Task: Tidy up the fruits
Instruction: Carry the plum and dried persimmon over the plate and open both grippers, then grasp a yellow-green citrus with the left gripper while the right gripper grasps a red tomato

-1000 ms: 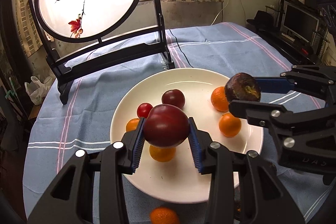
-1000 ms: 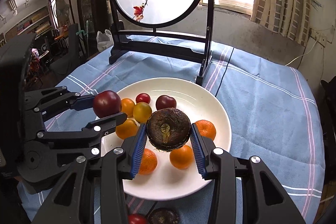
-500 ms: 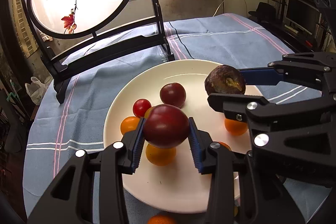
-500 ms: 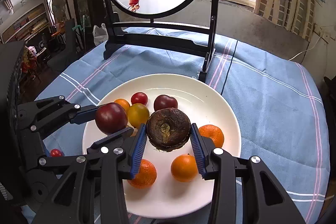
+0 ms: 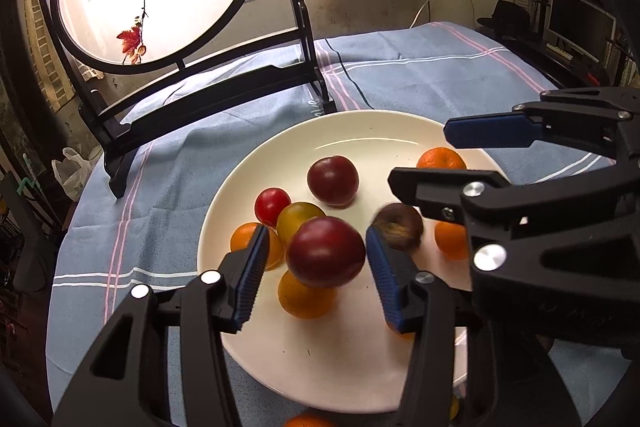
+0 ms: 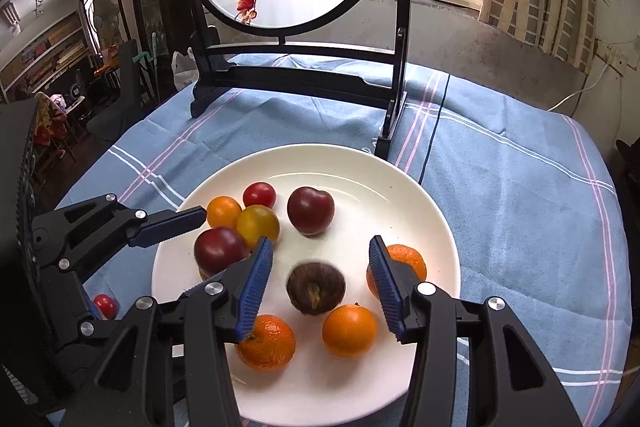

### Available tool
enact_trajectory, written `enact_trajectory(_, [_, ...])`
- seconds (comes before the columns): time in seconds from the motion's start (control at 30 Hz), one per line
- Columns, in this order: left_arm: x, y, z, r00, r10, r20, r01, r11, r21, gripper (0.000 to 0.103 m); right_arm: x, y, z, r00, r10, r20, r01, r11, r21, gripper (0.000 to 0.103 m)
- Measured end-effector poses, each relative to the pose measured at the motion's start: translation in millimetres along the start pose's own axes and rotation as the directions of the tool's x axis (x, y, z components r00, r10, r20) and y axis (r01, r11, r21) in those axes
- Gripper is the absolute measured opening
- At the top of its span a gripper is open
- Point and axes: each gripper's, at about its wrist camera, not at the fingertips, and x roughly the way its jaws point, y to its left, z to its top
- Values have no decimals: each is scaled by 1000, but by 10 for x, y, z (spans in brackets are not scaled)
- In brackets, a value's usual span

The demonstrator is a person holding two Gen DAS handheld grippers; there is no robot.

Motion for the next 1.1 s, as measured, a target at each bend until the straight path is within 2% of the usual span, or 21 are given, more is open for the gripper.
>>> enact_trajectory(0.13, [-143, 57, 0, 1000, -1, 27, 1, 1000, -12, 53, -244, -71, -66, 1000, -8, 29, 8, 1000, 2, 51])
enact_trajectory(0.2, [-258, 96, -26, 999, -8, 38, 8, 1000, -19, 53, -414, -106, -176, 999, -3, 37, 3, 1000, -1, 55])
enact_trajectory(0.33, [-562, 188, -183, 997, -13, 74, 15, 1000, -21, 63, -777, -178, -536, 999, -16, 45, 18, 999, -31, 58])
enact_trajectory(0.47, [-888, 219, -476, 995, -52, 85, 53, 999, -6, 66, -1047, -278, -1024, 998, -55, 23, 56, 997, -51, 59])
enact_trajectory(0.67, [-1160, 20, -1105, 991, -129, 38, 126, 989, 78, 67, -995, -407, -1690, 988, -107, -111, 100, 993, -61, 59])
enact_trajectory(0.8, [-1121, -20, -1378, 989, -148, -22, 149, 986, 72, 67, -810, -463, -1830, 979, -131, -154, 125, 991, -51, 57])
enact_trajectory(0.83, [-1102, -21, -1424, 988, -154, -35, 156, 986, 63, 67, -758, -469, -1837, 979, -126, -163, 119, 992, -50, 55])
enact_trajectory(0.93, [-1033, -27, -1504, 985, -162, -66, 165, 985, 48, 67, -632, -472, -1845, 973, -131, -187, 124, 991, -51, 39])
enact_trajectory(0.97, [-1008, -34, -1517, 984, -162, -75, 166, 985, 43, 67, -617, -475, -1843, 975, -112, -191, 106, 993, -45, 29])
enact_trajectory(1.1, [-897, -55, -1509, 982, -166, -94, 170, 985, 35, 67, -719, -441, -1827, 979, -124, -162, 115, 991, -60, 28])
